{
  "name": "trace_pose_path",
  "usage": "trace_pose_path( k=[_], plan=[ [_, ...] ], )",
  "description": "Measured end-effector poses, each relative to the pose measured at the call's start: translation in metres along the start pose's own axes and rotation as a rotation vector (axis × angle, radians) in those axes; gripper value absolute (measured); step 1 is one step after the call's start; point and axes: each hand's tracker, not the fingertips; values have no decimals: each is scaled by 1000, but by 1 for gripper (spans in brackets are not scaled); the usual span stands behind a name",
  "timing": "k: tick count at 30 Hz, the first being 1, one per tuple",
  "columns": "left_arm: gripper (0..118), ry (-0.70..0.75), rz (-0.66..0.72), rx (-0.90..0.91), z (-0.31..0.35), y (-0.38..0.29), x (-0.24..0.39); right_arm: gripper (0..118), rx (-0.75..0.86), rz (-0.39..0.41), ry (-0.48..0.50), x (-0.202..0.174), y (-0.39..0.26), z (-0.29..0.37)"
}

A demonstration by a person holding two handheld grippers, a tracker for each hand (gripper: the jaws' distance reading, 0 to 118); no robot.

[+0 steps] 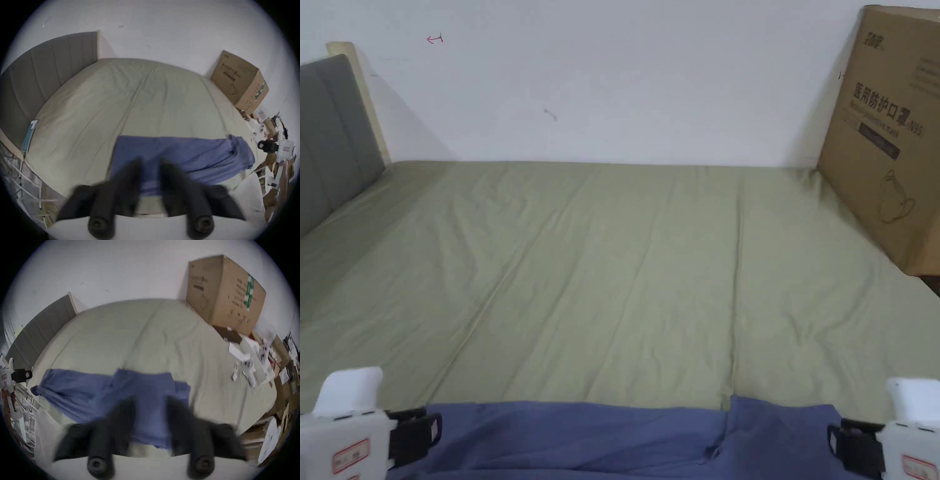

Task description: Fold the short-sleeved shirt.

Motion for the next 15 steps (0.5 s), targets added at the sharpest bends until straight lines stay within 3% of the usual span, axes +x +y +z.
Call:
trace_pose_path(
  k=[2, 5, 8, 9, 11, 12, 15],
  plan=[
    [0, -28, 5, 36, -2, 0, 9, 0, 38, -26, -12, -21, 5, -6],
    [0, -110, 74, 2, -10, -4, 9, 0, 5, -113, 137, -45, 3, -19],
    [0, -142, 163, 44, -14, -14, -7, 0, -6, -56, 141, -76, -5, -25],
    [8, -162, 230, 56, -14, -19, -18, 0, -13, -39, 142, -86, -7, -26],
    [70, -223, 369, 35, -20, -25, -43, 0, -40, -33, 190, -97, -10, -31],
    [89, -228, 425, 3, -19, -32, -49, 0, -50, -40, 213, -101, -12, -33],
    [99, -242, 520, 6, -25, -52, -76, 0, -75, -25, 233, -117, -16, -38]
  ],
)
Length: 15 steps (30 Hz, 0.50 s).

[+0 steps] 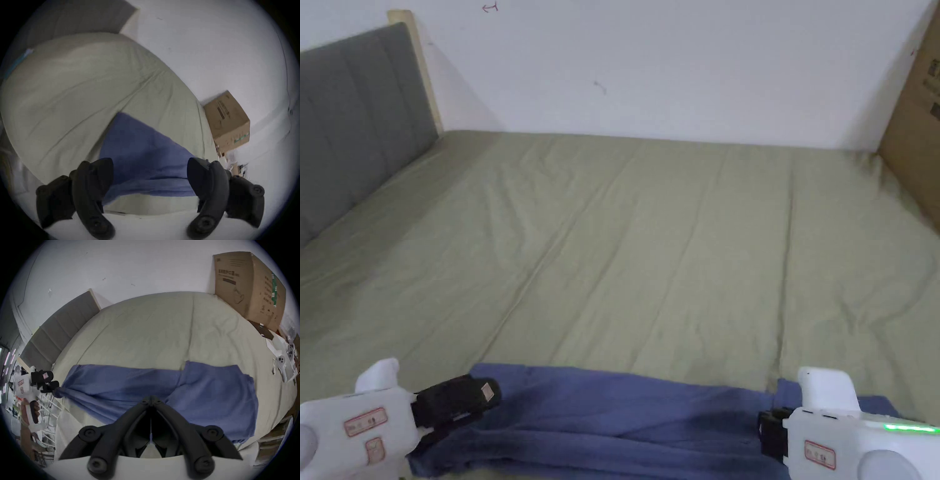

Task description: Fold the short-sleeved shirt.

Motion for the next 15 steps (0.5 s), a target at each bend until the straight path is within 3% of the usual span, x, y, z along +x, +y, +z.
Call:
trace_pose_path(
  k=[6, 12, 13, 15],
  plan=[
    [101, -1, 194, -26, -9, -11, -45, 0, -48, 43, 33, -17, 0, -11],
    [98, -42, 246, -31, -22, -6, -47, 0, -58, 51, 43, -20, 2, -13],
    [77, -46, 249, -39, -28, -3, -46, 0, -62, 40, 45, -20, 2, -15],
    [8, -81, 283, -47, -39, -3, -46, 0, -73, 19, 48, -18, 1, -16]
  ],
)
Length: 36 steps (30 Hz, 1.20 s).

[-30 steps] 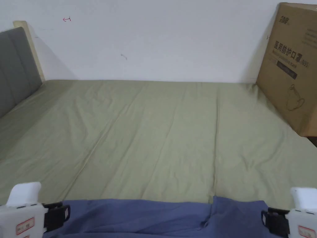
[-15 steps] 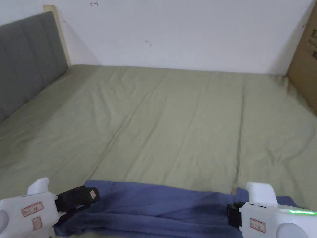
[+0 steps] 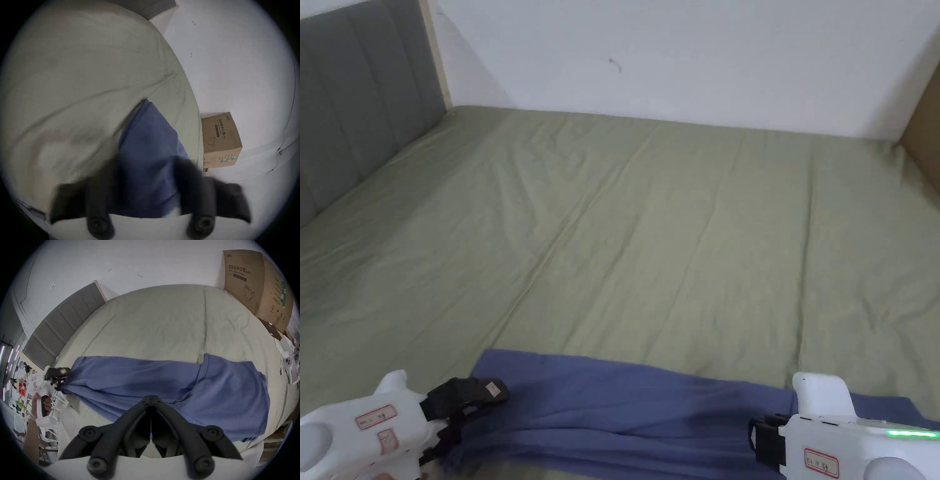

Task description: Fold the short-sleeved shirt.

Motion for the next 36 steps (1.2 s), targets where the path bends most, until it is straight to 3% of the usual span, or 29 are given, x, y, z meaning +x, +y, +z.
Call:
trace_pose_path(
  k=[3, 5, 9, 13, 17, 20, 23, 25, 31, 36],
  plan=[
    [9, 27, 64, -89, -35, -11, -3, 0, -16, -19, 2, 3, -2, -5],
    [9, -24, 79, -44, -27, -11, 1, 0, -33, -18, -6, 3, -2, -5],
    [9, 39, -40, -35, -11, -7, 17, 0, -33, -19, -12, 10, -2, -4],
    [9, -13, -4, 7, 17, 9, 21, 0, -36, -53, -10, 17, -1, -3],
    [9, 136, -135, 47, 31, 22, 30, 0, -28, -65, -7, 20, -1, -2],
    [9, 117, -108, 58, 42, 31, 26, 0, -30, -75, -8, 25, -3, -1],
    [9, 198, -157, 87, 49, 33, 31, 0, -29, -92, -8, 32, -5, 1],
    [9, 178, -174, 81, 50, 28, 42, 0, -29, -99, -10, 36, -7, 2],
    [9, 76, -449, 52, 33, -12, 124, 0, -16, -137, -26, 52, -10, 11],
    [9, -100, -619, -135, -11, -71, 183, 0, 11, -176, -38, 68, -15, 25]
  ],
)
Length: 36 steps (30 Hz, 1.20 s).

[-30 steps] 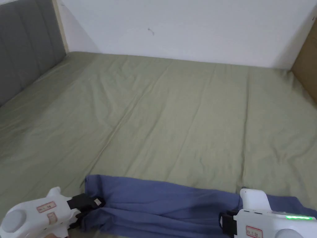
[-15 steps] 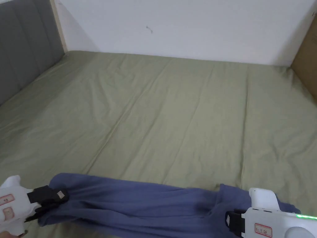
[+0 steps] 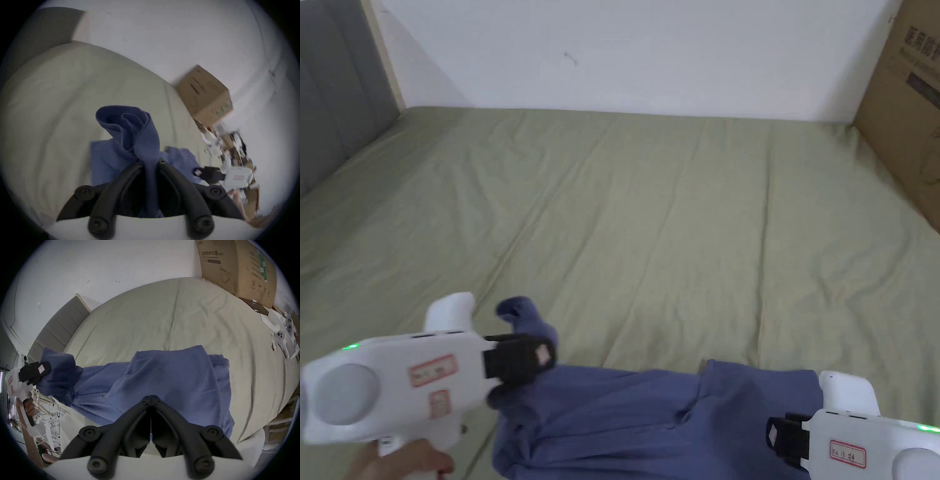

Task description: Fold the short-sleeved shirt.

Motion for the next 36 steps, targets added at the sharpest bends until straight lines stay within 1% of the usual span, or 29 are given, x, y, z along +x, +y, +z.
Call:
trace_pose_path(
  k=[1, 2, 3, 4, 5, 6, 7, 8, 9, 10, 11, 15, 16, 17, 18, 19, 20, 22, 23, 26, 30, 32, 34, 36],
  plan=[
    [9, -37, -15, -38, -17, -6, 11, 0, 3, -7, -1, 4, -1, 2],
    [9, -40, -26, -67, -36, -10, 15, 0, 7, -13, -3, 8, -2, 4],
    [9, -15, -39, -83, -51, -17, 24, 0, 10, -19, -7, 11, -3, 6],
    [9, 25, -86, -123, -66, -24, 33, 0, 15, -23, -11, 15, -3, 8],
    [11, 34, -120, -148, -80, -31, 39, 0, 18, -28, -15, 19, -4, 10],
    [14, 27, -132, -161, -91, -36, 41, 0, 21, -33, -17, 22, -4, 12],
    [30, 10, -129, -210, -100, -42, 44, 0, 25, -42, -21, 26, -5, 14],
    [54, -32, -109, -259, -108, -47, 45, 0, 27, -50, -24, 30, -5, 16],
    [83, -66, -103, -294, -113, -49, 45, 0, 30, -55, -26, 33, -6, 18],
    [110, -60, -91, -293, -115, -53, 47, 0, 31, -63, -31, 37, -6, 19],
    [116, -43, -83, -268, -113, -54, 49, 0, 33, -69, -35, 40, -7, 21],
    [115, -83, -43, -193, -89, -41, 46, 0, 43, -91, -36, 48, -11, 26],
    [110, -84, -25, -176, -82, -36, 42, 0, 45, -96, -33, 49, -12, 26],
    [101, -89, -2, -153, -77, -31, 36, 0, 48, -97, -31, 49, -12, 27],
    [78, -85, 9, -131, -69, -32, 32, 0, 53, -98, -31, 48, -13, 27],
    [31, -69, 18, -118, -66, -30, 27, 0, 54, -97, -29, 47, -14, 28],
    [1, -28, 20, -119, -67, -29, 22, 0, 54, -94, -24, 46, -14, 27],
    [2, 91, -10, -137, -74, -40, 17, 0, 54, -89, -17, 44, -15, 27],
    [2, 109, -28, -175, -79, -44, 15, 0, 52, -84, -14, 42, -16, 25],
    [2, 98, -8, -235, -95, -61, 14, 0, 49, -80, -7, 40, -17, 24],
    [2, 87, -47, -286, -109, -77, 25, 0, 49, -86, 2, 40, -18, 25],
    [2, 78, -38, -297, -113, -80, 32, 0, 48, -83, 0, 41, -18, 25],
    [2, 25, 0, -307, -117, -81, 37, 0, 46, -84, -2, 41, -18, 25],
    [2, 9, -8, -308, -120, -86, 49, 0, 46, -88, -1, 43, -19, 25]
  ],
)
